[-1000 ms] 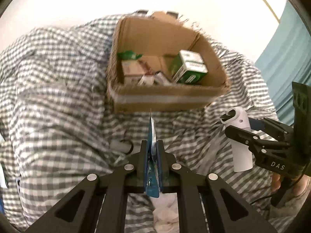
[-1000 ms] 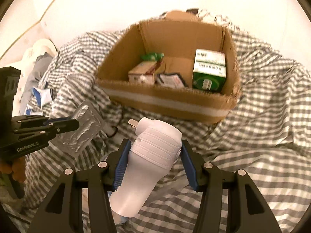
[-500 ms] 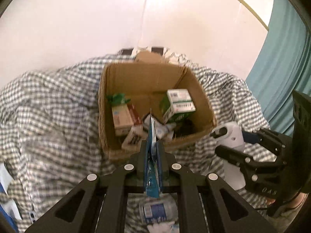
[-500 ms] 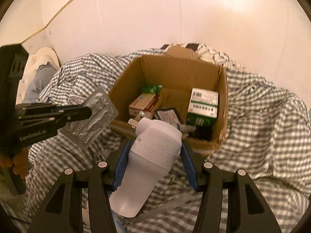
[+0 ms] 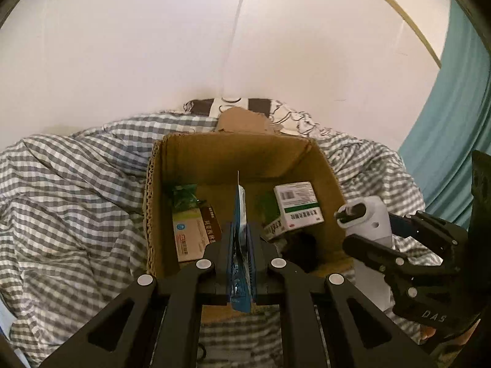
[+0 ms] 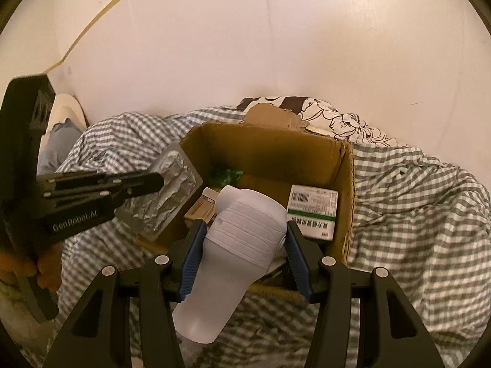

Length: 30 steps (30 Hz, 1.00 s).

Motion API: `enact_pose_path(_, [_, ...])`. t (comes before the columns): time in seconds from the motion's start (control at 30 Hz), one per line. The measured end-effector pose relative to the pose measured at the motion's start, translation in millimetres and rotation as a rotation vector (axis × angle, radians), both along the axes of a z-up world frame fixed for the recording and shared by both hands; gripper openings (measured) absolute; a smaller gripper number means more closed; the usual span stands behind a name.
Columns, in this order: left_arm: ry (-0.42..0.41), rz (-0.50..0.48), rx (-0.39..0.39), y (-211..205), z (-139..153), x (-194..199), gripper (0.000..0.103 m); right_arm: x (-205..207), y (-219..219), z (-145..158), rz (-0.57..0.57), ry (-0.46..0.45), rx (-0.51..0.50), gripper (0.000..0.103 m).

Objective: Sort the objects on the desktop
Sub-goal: 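Carry the bottle and blister pack over the box and release both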

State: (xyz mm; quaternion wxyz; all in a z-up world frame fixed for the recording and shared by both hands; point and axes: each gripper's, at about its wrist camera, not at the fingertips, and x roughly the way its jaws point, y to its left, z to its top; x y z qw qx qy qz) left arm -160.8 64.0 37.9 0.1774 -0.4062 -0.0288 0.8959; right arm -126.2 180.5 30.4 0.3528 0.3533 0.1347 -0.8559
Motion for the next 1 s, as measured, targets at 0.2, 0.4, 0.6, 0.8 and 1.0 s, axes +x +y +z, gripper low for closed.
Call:
enact_pose_path(0.2, [-0.018,0.028,0.008,1.4,-19.9,-24.5,0.008,-35.5,-9.7,-17.1,-0.025,-0.023,0.006,0.052])
enact_pose_path(0.4, [-0.041,0.047,0.021,1.6,-40.7,-39.5,0.008,-59.9,-18.6,-40.0,-0.035,-0.053,0.015,0.052])
enact_pose_path(0.6, [-0.009,0.068,-0.039,2.7,-40.3,-38.9,0.014,-70.0,-16.7,-44.5,-0.062,-0.06,-0.024,0.06])
enact_pose_path(0.8, [0.061,0.118,-0.063,-1.8,-18.2,-16.0,0.075,-59.0,1.0,-21.5,-0.085,-0.025,-0.061,0.072])
enact_pose_path(1.0, [0.051,0.173,-0.068,-17.7,-2.8,25.7,0.076,-18.0,24.4,0.7,-0.094,0.007,-0.061,0.072])
